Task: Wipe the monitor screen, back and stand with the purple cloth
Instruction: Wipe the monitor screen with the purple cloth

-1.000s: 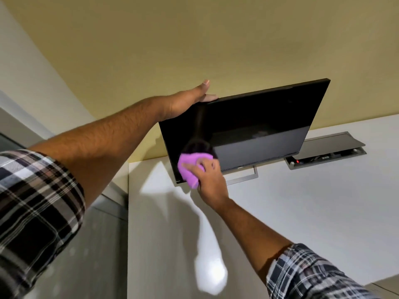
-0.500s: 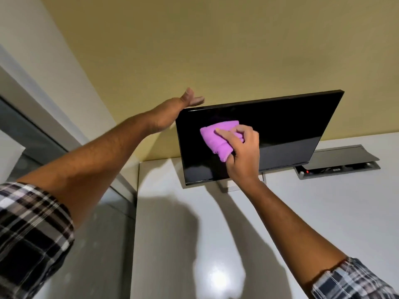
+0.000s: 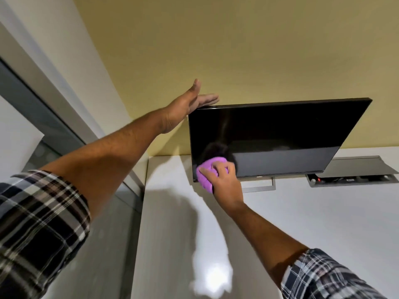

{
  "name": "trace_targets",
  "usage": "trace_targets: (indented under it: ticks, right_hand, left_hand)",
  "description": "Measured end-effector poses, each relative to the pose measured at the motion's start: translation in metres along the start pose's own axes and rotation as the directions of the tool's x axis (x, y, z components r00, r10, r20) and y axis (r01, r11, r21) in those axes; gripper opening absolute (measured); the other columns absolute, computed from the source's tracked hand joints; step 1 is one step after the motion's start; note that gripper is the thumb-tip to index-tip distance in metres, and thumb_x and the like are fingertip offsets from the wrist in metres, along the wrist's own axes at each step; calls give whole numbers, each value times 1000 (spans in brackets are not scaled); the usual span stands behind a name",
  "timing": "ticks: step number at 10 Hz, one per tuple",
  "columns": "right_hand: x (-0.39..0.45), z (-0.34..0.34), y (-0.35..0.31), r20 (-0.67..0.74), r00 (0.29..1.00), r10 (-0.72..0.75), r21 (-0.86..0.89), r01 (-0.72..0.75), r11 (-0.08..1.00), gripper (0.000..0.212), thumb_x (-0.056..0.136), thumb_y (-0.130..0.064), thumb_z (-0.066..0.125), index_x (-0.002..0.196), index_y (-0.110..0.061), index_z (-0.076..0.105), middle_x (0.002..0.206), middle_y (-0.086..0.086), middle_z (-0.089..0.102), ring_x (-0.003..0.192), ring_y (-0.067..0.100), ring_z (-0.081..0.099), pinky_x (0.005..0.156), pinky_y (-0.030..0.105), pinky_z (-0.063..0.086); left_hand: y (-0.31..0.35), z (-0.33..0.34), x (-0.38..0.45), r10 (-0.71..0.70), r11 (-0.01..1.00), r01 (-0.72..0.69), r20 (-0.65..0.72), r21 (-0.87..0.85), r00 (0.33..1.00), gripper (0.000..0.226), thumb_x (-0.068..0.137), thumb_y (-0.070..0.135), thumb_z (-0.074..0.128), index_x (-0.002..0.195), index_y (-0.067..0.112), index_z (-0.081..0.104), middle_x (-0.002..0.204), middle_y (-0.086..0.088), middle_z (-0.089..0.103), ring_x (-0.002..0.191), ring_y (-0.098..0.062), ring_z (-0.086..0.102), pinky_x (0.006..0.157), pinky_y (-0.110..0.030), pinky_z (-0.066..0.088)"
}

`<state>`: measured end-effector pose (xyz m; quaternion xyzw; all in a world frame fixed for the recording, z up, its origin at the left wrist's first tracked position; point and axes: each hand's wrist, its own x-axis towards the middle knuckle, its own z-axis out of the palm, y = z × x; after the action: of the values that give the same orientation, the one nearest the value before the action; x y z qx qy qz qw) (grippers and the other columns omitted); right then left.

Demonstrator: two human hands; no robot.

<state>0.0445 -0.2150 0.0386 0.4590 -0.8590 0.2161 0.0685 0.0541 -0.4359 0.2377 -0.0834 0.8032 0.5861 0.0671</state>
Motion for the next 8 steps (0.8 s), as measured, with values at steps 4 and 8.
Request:
trace_targets:
  ticks: [4,8]
  right_hand:
    - [70,-93,-51,-508,861,8,166,89,982,55,84,-4,74,134,-26,72,120,15,57,107,36,50,79,33,42]
    - [-36,42,-3,402,910,106,-161,-44,986,53,91,-24,69,141,-39,59,131,4,51,119,38,49,72,38,53]
  left_hand:
    - [0,-3,2,-60,983,63,23,-175,998,82,101,63,-4,154,16,39,157,5,41,144,-4,36,125,-34,16]
    - [9,-2,0,-130,987,123,58,100,990,77,100,64,-7,159,27,26,164,15,25,153,-3,9,124,-43,-12]
